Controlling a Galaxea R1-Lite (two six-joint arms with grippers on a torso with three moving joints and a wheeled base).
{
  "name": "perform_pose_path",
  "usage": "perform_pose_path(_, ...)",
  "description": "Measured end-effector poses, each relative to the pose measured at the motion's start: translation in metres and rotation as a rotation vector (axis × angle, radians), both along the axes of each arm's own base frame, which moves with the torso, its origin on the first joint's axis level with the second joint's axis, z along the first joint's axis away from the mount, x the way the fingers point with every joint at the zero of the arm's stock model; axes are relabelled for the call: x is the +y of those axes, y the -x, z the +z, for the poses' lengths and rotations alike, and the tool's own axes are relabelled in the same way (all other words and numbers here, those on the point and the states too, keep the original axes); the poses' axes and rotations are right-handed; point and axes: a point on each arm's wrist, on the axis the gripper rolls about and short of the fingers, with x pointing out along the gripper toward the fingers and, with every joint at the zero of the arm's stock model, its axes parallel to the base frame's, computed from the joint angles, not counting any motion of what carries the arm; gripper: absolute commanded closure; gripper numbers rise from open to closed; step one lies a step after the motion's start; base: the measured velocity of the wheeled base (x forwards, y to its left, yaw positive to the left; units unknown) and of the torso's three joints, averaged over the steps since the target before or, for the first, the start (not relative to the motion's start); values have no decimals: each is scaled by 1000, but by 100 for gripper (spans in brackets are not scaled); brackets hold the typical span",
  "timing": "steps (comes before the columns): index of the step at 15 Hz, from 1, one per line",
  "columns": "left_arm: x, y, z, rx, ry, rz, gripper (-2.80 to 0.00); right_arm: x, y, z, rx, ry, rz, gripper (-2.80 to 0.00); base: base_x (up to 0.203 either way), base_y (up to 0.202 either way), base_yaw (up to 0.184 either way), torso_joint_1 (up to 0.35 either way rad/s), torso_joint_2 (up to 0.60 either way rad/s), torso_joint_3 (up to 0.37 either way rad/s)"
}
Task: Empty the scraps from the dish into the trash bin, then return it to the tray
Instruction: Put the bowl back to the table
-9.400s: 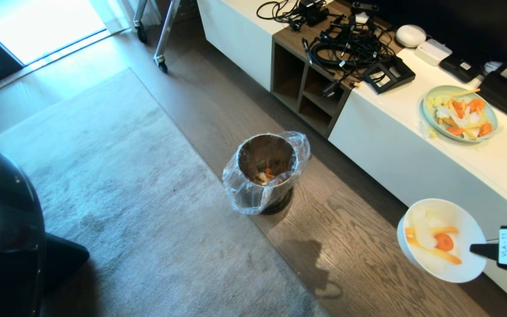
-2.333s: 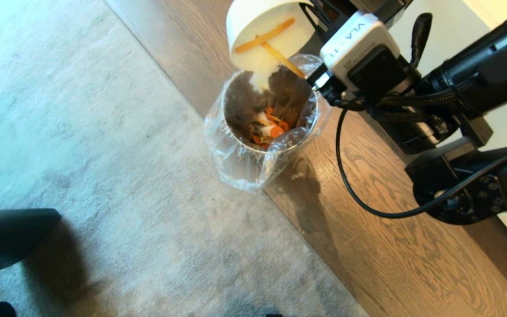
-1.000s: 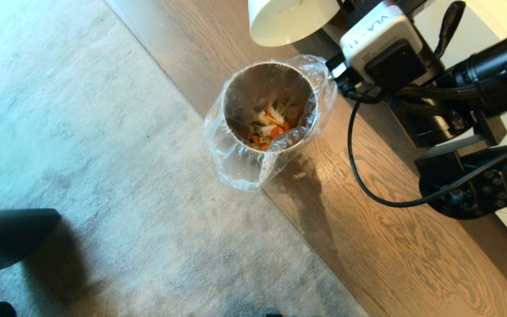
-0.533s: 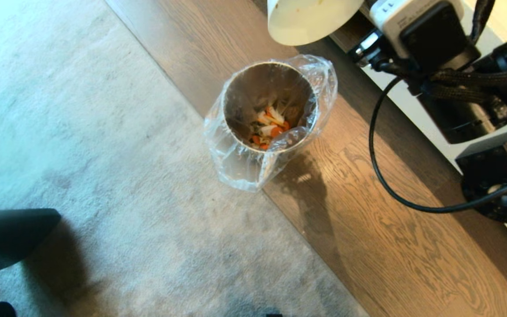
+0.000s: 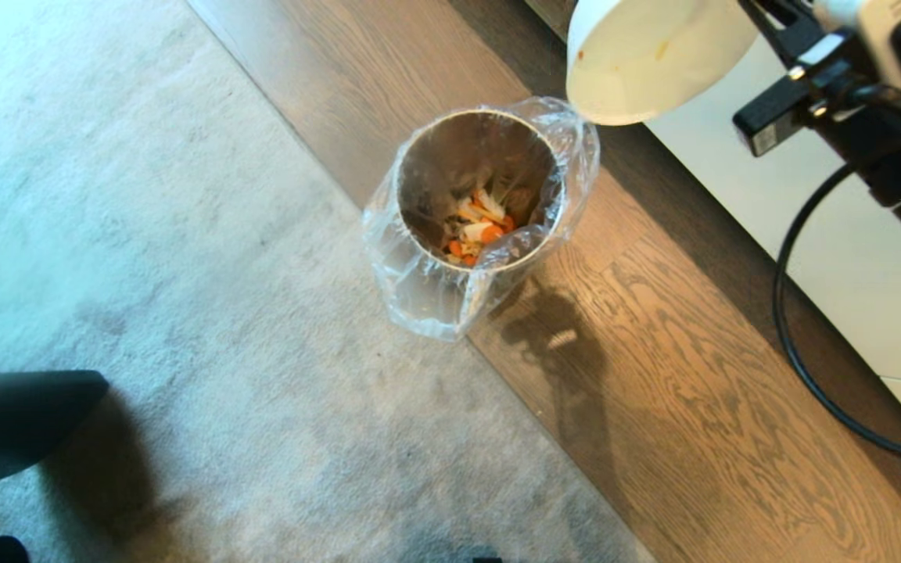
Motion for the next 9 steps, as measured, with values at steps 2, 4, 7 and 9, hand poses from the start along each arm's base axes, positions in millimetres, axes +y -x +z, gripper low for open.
perform_pose_path(2,0,0,0,0,0,0,0,-16,19,-1,75,-25,-35,0,0,0,0,0,0,0)
perform_pose_path(4,0,0,0,0,0,0,0,-30,37,-6,153,-12,-53,0,0,0,0,0,0,0)
perform_pose_path(7,0,0,0,0,0,0,0,-50,62,-27,307,-5,-52,0,0,0,0,0,0,0)
perform_pose_path(9,0,0,0,0,0,0,0,-62,77,-37,392,-29,-58,0,0,0,0,0,0,0)
